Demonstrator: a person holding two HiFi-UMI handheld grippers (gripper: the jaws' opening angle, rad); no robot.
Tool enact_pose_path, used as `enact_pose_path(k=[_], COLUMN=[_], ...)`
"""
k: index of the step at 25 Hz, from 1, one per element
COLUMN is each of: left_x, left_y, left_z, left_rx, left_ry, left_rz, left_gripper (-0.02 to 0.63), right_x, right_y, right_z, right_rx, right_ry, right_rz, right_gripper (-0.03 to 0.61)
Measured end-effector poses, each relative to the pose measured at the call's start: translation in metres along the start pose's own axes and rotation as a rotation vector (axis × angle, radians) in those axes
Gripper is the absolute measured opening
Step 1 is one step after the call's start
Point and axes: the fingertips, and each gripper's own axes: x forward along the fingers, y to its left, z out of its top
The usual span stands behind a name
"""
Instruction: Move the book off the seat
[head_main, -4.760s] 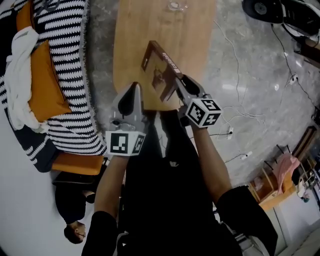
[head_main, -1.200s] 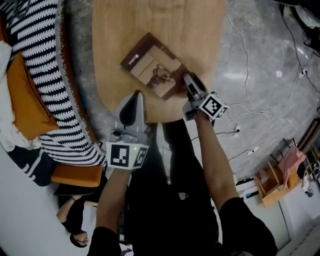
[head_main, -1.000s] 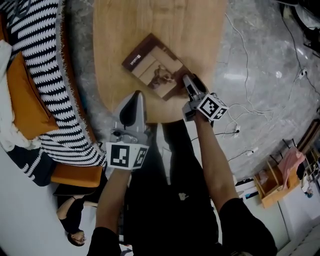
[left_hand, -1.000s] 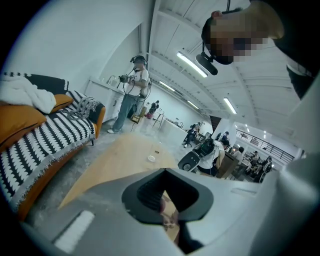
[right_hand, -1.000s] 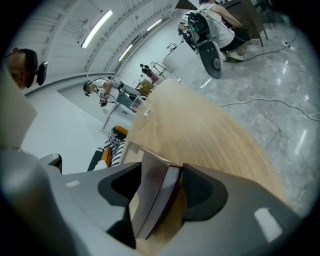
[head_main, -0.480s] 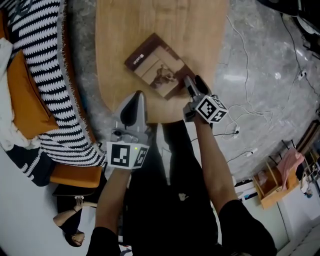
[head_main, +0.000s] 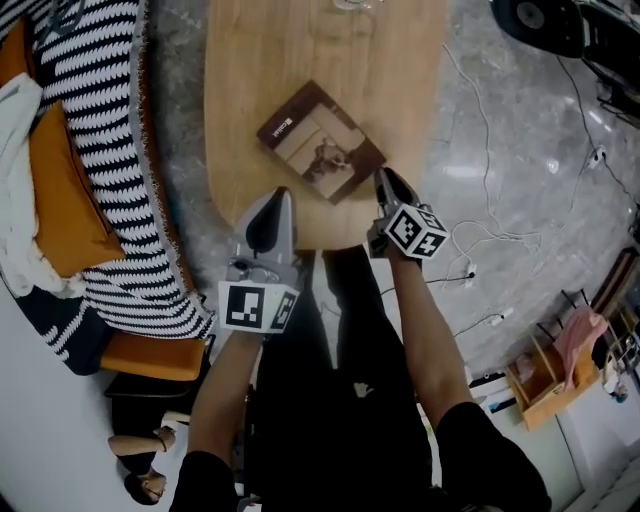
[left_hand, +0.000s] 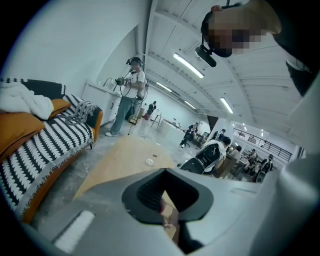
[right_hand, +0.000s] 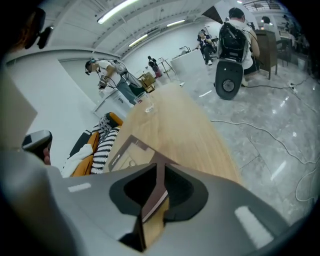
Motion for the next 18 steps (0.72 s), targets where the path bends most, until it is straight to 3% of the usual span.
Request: enact_pose_path(k=[4, 18], left_x=[-0.008, -0.054], left_y=[-0.009, -0.069], left_z=[0.016, 0.082], left_rx=[0.018, 0.067], left_ry=[-0.011, -0.056], left_rz=[-0.008, -0.022], left_gripper=[0.006, 0.005], right_x=[-0.015, -0.11], right_y=[0.017, 0.097], right_z=[0.006, 0.067], right_rx=[-0.037, -0.159], right_ry=[0.014, -0.032], right_rz=[-0.003, 0.031], right_gripper=[0.011, 0.009])
